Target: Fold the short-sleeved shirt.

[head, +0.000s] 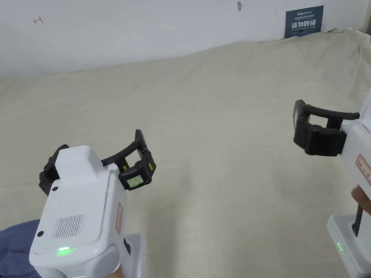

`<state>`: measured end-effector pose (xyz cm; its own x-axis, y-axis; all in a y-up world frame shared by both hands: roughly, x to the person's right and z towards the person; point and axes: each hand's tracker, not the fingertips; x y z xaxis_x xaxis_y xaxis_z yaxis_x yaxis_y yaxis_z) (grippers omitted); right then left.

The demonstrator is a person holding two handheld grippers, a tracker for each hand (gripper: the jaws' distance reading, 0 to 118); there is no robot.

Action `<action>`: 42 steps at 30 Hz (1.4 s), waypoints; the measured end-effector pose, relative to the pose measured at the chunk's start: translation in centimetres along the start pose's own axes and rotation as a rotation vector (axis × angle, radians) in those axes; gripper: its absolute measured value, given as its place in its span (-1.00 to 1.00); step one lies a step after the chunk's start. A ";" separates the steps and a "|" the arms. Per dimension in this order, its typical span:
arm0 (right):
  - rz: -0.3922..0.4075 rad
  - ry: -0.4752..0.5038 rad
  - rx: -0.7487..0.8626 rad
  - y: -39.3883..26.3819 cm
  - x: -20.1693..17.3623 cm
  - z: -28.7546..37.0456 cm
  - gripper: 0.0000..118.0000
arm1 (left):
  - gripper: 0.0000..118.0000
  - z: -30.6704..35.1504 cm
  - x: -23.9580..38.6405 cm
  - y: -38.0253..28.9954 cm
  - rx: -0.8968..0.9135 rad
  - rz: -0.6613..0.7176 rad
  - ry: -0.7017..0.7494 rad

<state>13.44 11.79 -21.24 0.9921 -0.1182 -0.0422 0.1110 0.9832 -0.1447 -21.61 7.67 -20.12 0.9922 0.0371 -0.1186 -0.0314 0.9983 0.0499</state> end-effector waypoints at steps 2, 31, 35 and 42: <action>-0.044 -0.064 -0.088 0.6 -0.3 -0.2 1.00 | 1.00 0.1 -0.1 0.0 -0.001 0.003 0.002; -0.106 -0.277 -0.269 1.9 0.0 -1.7 0.96 | 1.00 0.2 0.0 0.3 0.010 0.009 -0.013; -0.050 -0.202 -0.122 1.3 0.0 -1.1 0.96 | 1.00 0.3 -0.1 0.4 0.012 0.009 -0.012; 0.092 -0.097 0.083 0.1 -0.7 0.2 1.00 | 1.00 0.4 -0.1 0.3 0.020 0.006 -0.002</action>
<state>12.76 11.97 -21.00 0.9988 -0.0174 0.0449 0.0201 0.9979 -0.0618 -21.71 7.98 -19.70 0.9923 0.0432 -0.1162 -0.0352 0.9969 0.0706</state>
